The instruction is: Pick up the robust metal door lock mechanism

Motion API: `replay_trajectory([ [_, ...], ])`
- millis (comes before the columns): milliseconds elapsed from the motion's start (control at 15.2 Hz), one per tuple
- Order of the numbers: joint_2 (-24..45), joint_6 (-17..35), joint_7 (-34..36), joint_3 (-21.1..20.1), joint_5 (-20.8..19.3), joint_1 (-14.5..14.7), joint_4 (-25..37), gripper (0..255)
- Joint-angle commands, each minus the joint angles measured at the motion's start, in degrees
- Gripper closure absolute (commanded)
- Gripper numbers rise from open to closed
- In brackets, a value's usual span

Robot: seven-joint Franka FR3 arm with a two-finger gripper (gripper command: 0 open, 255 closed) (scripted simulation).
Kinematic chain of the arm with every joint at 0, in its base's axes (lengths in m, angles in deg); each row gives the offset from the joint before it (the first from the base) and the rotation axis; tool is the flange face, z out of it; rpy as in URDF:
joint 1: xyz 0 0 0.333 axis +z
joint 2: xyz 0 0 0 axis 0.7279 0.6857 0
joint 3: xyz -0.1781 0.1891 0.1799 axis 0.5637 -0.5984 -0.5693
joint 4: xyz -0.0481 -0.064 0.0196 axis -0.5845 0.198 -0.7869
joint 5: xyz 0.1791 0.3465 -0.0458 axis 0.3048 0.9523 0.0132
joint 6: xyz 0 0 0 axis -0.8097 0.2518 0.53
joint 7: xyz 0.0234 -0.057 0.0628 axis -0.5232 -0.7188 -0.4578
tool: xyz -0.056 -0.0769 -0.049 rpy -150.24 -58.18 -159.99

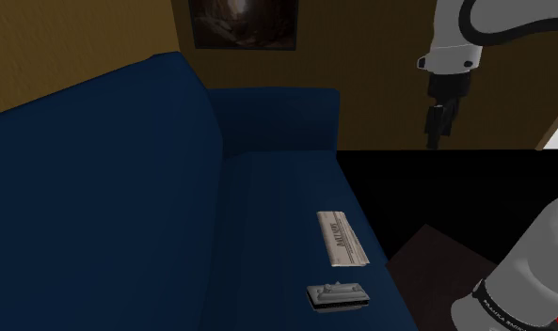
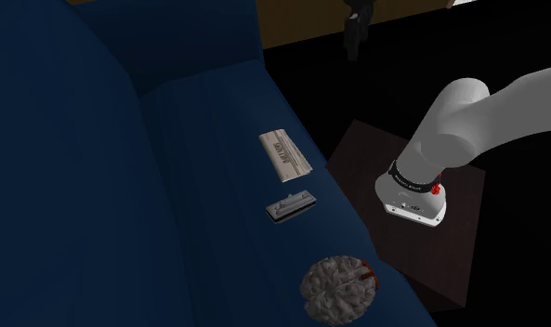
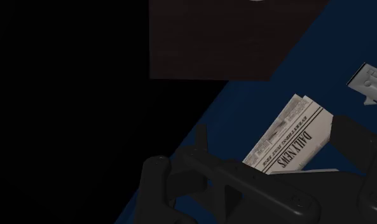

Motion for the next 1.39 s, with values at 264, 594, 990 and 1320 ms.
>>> replay_trajectory([
  [264, -2.2, 7.4, -0.1, -2.6, 2.2, 3.3, -6.8, 0],
  [594, -3.5, 17.3, -0.2, -6.1, 5.1, 7.9, -14.4, 0],
  [990, -2.4, 30.3, 0.1, -11.1, 8.7, 14.0, -21.8, 0],
  [1320, 1.5, 42.4, 0.7, -15.9, 11.3, 19.1, -26.4, 0],
])
